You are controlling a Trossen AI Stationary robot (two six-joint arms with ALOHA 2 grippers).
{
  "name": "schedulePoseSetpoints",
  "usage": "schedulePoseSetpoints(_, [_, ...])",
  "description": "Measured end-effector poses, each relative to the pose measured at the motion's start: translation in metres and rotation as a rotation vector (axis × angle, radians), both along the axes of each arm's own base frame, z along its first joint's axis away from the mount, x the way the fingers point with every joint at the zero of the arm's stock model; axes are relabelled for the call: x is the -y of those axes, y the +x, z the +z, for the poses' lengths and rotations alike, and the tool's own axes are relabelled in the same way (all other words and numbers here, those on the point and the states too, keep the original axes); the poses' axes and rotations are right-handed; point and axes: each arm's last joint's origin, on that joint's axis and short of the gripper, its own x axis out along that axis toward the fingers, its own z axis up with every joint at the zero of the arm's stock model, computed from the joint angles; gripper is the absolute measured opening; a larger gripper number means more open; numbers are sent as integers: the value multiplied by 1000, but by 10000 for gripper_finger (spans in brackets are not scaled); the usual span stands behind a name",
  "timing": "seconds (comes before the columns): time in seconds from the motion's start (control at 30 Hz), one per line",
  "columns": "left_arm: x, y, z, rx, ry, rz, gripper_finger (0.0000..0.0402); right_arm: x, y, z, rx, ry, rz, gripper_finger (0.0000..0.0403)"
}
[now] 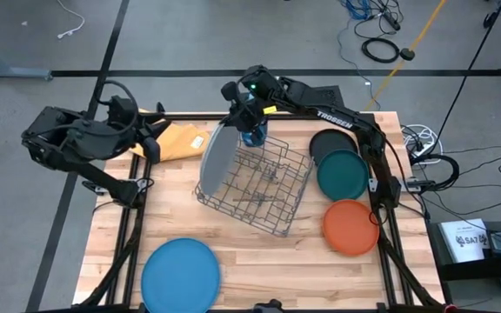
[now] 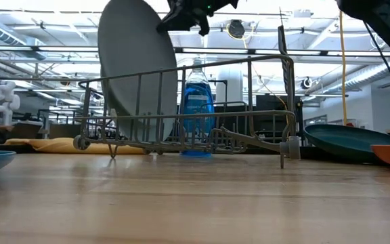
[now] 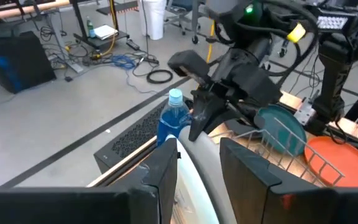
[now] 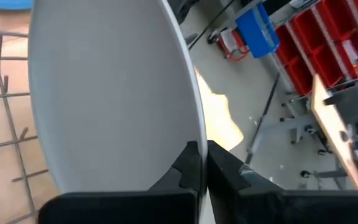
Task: Sort dishes
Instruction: Put the gray plate into the dish rack
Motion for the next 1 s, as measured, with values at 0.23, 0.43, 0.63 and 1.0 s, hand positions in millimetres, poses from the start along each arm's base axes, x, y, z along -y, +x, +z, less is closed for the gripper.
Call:
schedulePoseSetpoints(0.23, [-1, -3, -4, -39, 21, 19, 123, 1, 4, -7, -28, -26, -28, 3])
schedulePoseSetpoints(0.43, [-2, -3, -4, -37, 24, 24, 123, 1, 3, -14, -89, -15, -52, 3])
schedulePoseSetpoints(0.63, [-1, -3, -4, -29, 19, 27, 123, 4, 3, -27, -181, -21, -103, 18])
schedulePoseSetpoints(1.0, [-1, -1, -4, -20, 6, 36, 123, -9, 6, -36, -262, 22, -142, 149])
